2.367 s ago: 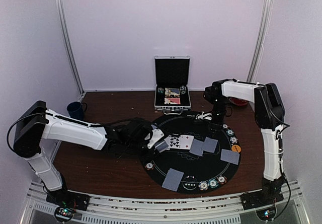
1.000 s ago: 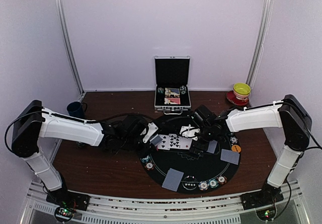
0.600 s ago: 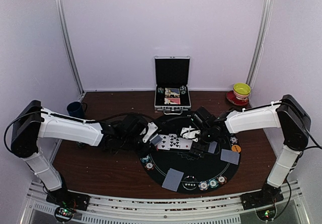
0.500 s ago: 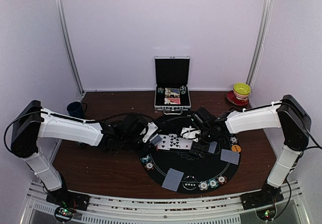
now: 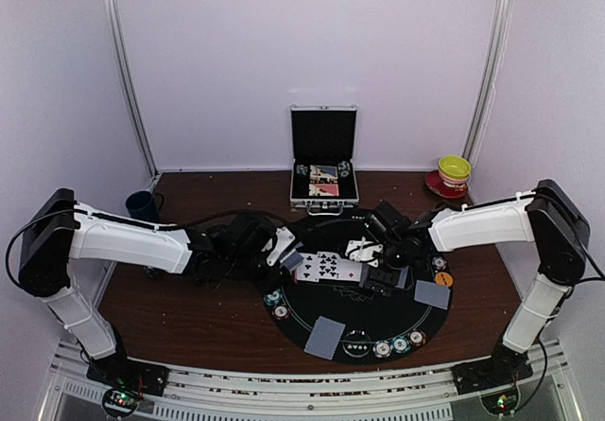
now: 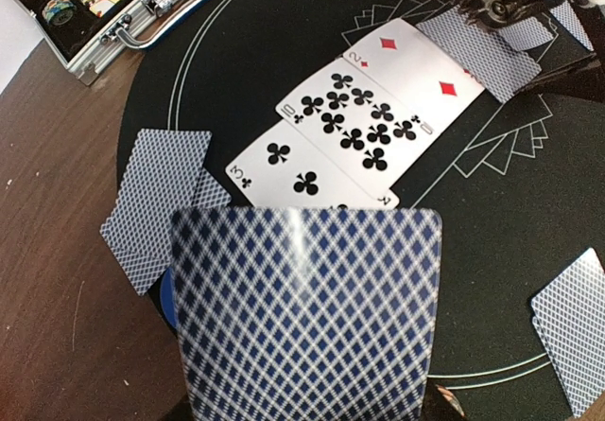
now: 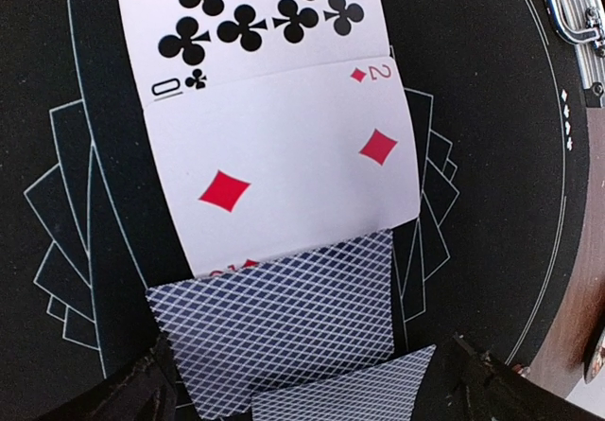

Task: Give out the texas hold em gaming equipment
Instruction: Adjust the poker card in the community card area.

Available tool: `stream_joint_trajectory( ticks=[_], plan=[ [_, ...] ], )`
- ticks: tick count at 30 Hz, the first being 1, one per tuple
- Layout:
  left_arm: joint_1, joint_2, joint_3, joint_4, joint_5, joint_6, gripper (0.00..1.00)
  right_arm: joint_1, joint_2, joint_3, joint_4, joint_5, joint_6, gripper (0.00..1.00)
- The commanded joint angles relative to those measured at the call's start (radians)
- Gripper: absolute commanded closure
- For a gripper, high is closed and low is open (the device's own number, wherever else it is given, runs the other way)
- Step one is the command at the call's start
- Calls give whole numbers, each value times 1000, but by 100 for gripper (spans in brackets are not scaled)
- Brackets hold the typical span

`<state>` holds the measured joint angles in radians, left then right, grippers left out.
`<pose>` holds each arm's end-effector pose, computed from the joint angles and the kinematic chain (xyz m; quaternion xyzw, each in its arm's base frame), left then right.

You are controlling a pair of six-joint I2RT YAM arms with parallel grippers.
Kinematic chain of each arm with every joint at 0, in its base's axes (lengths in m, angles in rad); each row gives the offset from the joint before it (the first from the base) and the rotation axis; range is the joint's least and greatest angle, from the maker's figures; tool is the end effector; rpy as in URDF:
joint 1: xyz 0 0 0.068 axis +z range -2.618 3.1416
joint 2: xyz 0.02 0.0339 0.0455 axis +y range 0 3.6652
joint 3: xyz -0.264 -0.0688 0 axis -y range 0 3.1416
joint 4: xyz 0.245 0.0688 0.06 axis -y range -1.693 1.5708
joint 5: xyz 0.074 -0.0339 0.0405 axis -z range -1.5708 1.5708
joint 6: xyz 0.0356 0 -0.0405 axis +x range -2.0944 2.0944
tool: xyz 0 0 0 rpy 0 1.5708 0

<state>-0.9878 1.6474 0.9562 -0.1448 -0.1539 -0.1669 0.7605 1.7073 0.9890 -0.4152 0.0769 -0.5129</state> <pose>0.1920 -0.2812 0.1858 0.3460 0.8642 -0.1354 0.3392 0.2382 0.2229 0.1598 -0.5733 0.7893 -0.0105 0.2197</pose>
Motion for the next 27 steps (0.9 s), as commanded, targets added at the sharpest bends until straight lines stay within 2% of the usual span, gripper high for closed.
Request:
stream_joint_trajectory(
  ticks=[1, 5, 11, 18, 27],
  plan=[
    [9, -31, 6, 13, -10, -10, 50, -11, -24, -16, -33, 26, -15, 0],
    [11, -32, 5, 11, -11, -12, 50, -17, -49, 1, -70, -42, -18, 0],
    [11, -35, 5, 12, -10, -12, 50, -41, -98, -5, -54, -40, -6, 0],
    [11, -37, 6, 11, -13, -13, 50, -78, -89, -16, 31, 79, 35, 0],
    [13, -38, 6, 10, -15, -16, 50, -85, -12, -8, 40, 112, 34, 0]
  ],
)
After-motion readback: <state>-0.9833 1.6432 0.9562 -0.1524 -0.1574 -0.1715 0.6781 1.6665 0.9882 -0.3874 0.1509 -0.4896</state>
